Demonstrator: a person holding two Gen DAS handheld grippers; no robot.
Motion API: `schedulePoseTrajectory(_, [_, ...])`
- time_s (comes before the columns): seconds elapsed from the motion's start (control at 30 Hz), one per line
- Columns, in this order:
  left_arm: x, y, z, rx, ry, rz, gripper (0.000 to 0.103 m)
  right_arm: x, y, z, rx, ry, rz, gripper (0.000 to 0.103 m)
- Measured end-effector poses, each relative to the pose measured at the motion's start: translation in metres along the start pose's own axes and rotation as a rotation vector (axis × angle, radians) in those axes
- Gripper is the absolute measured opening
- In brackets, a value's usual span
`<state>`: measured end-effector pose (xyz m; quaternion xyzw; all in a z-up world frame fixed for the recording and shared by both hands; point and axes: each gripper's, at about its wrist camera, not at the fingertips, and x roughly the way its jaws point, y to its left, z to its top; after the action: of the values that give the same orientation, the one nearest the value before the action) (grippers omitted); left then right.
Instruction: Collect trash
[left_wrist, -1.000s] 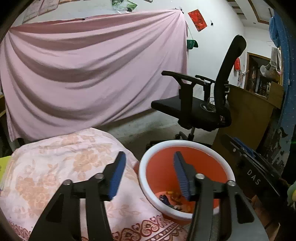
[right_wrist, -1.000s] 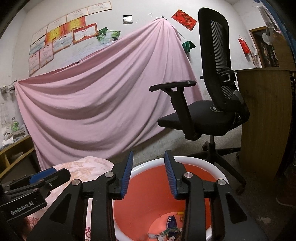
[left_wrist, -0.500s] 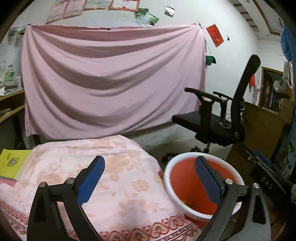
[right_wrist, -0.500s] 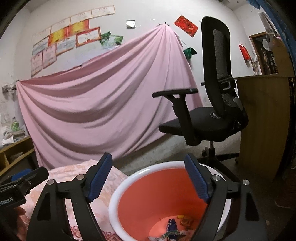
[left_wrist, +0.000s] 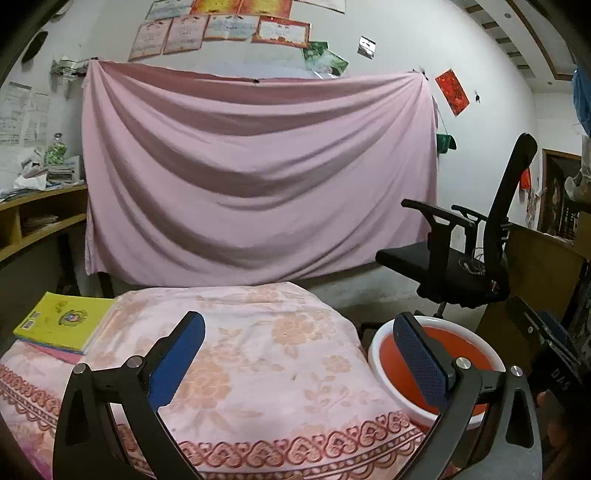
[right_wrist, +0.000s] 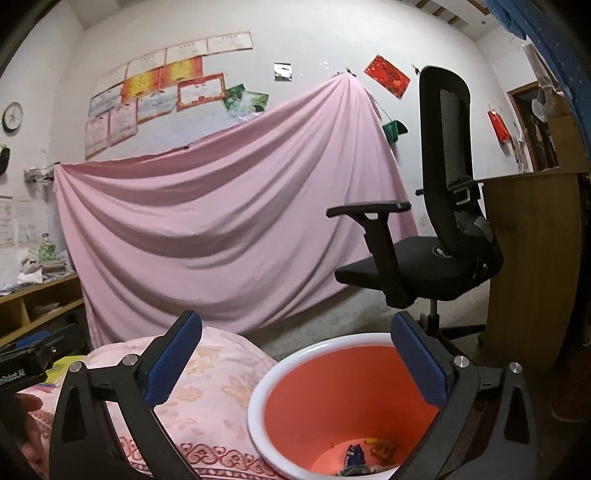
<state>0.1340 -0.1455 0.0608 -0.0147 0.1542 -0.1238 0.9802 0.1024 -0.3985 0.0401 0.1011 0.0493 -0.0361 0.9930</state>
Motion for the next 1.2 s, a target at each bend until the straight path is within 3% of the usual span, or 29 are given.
schedulePoseTrajectory(0.9, [-0.102,0.081,-0.051,-0.031,-0.055,0.149,0.101,-0.086,0.070,-0.019,-0.080,-0.126,0.045,0.103])
schedulePoseTrajectory(1.2, [-0.128,0.098,-0.064,-0.045,-0.071,0.191,0.101,-0.103,0.095,-0.027,-0.127,-0.127,0.077,0.103])
